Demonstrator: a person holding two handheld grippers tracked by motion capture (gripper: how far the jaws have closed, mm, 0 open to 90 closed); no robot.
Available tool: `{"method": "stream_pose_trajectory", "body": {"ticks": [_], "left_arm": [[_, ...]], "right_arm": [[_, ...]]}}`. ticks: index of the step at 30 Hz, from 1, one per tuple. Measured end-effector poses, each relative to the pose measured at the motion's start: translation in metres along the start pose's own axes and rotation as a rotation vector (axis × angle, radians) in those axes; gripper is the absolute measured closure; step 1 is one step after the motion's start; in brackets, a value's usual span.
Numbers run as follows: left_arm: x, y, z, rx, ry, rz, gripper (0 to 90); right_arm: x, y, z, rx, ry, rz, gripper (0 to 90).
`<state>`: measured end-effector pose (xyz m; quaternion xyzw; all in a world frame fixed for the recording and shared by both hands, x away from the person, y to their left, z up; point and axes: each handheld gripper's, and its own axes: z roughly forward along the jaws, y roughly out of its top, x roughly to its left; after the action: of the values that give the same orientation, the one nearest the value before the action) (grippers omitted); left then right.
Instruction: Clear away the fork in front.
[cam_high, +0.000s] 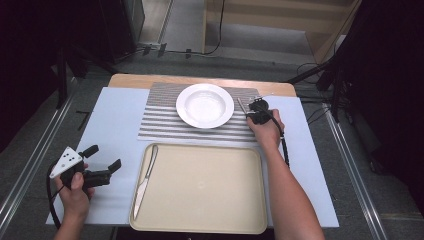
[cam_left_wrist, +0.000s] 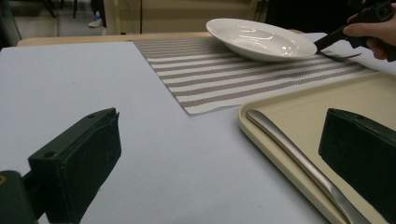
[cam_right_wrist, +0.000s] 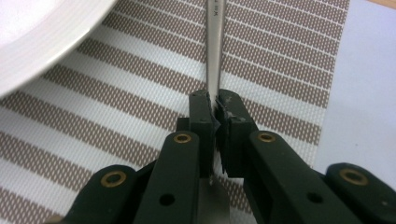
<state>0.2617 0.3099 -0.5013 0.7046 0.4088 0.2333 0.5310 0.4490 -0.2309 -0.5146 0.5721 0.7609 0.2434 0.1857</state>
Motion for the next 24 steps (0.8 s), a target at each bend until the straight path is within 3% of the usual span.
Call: {"method": "stream_pose_trajectory", "body": {"ticks": [3,11,17,24], "left_arm": [[-0.001,0.0,0.0,-0.002,0.0,-0.002,0.0],[-0.001,0.0,0.0,0.006,0.003,0.006,0.0],[-0.001,0.0,0.001,0.003,0.004,0.006,0.0],[-0.001,0.0,0.0,-0.001,0.001,0.0,0.0]], "right_arm": [[0.001,-0.006,-0.005,0.005,-0.009,-0.001,87.1],[0.0,-0.022,-0.019,0.035,0.032,0.037,86.9],[-0.001,-0.012,-0.016,0.064,0.031,0.006,75.1],[0.0,0.001,-0.007,0.088,0.023,-0.016,79.7]]}}
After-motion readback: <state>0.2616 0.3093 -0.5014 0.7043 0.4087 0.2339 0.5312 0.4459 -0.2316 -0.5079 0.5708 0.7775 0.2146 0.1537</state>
